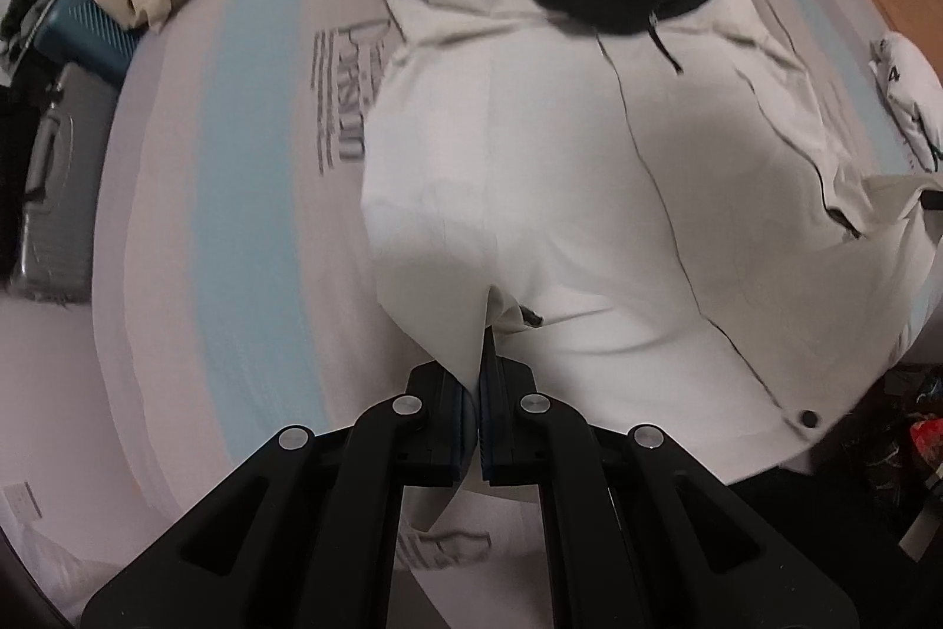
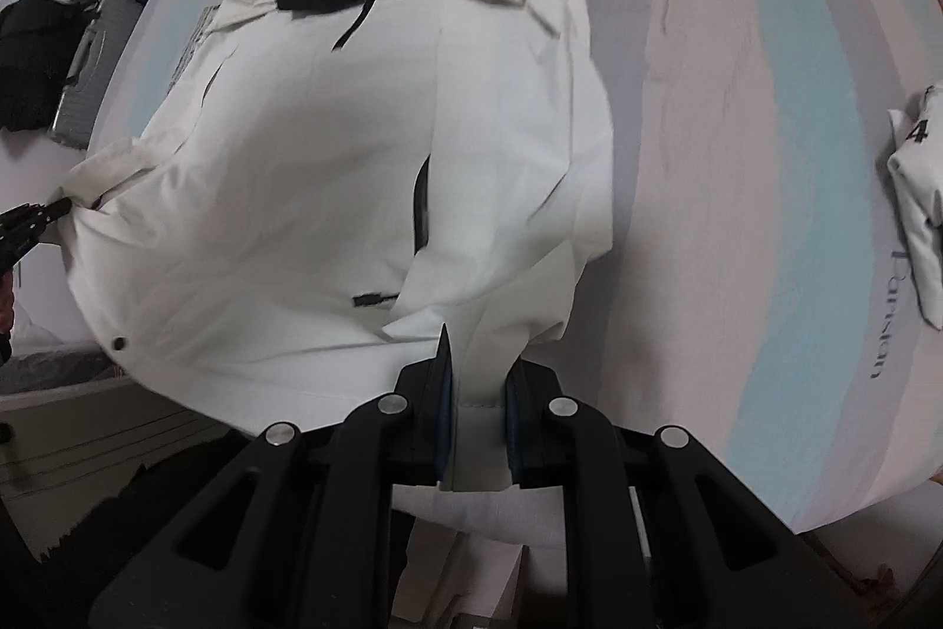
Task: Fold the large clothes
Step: 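Lift the white hem with both grippers and fold it toward the black hood, then carry the held hem over the jacket with both grippers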
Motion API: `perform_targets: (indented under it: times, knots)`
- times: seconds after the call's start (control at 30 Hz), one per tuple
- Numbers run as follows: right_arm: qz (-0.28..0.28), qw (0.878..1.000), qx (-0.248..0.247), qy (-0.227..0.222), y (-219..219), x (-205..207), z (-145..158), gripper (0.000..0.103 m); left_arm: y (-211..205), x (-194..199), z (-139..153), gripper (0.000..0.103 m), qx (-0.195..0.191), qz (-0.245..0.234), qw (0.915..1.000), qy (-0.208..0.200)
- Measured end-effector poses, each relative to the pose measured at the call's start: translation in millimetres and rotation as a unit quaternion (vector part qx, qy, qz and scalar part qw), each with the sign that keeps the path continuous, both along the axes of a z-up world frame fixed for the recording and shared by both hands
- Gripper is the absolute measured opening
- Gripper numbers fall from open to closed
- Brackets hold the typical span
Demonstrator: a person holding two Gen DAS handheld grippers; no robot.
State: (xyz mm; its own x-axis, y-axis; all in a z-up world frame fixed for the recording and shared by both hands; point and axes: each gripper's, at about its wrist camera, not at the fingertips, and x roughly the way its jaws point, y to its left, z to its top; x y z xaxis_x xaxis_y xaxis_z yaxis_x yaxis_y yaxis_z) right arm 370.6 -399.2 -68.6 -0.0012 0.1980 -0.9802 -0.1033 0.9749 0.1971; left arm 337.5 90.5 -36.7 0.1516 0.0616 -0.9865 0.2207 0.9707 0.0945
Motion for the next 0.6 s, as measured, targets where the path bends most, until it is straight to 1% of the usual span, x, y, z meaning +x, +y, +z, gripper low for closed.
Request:
perform_targets:
  times: [0.2, 0.3, 0.4, 0.5, 0.6]
  knots:
    - [-0.017, 1.000, 0.005, -0.010, -6.3, 30.1, 8.9, 0.012, 8.0, 29.4, 6.6, 0.002, -0.004, 0.004, 1.0000, -0.005]
    - [-0.021, 1.000, 0.012, -0.016, -9.3, 48.9, 11.2, 0.012, 9.2, 43.2, 11.5, 0.002, 0.002, -0.004, 0.9998, -0.018]
    - [-0.034, 0.999, 0.014, -0.028, -17.7, 75.1, 12.0, 0.012, 5.6, 60.7, 16.9, 0.002, 0.028, -0.038, 0.9973, -0.057]
    - [-0.043, 0.998, 0.016, -0.045, -22.2, 103.9, 17.9, 0.012, 9.1, 85.0, 18.8, 0.002, 0.030, -0.036, 0.9965, -0.070]
    - [-0.040, 0.997, 0.006, -0.072, -19.1, 129.4, 27.3, 0.012, 7.3, 107.9, 19.2, 0.003, 0.042, -0.051, 0.9937, -0.091]
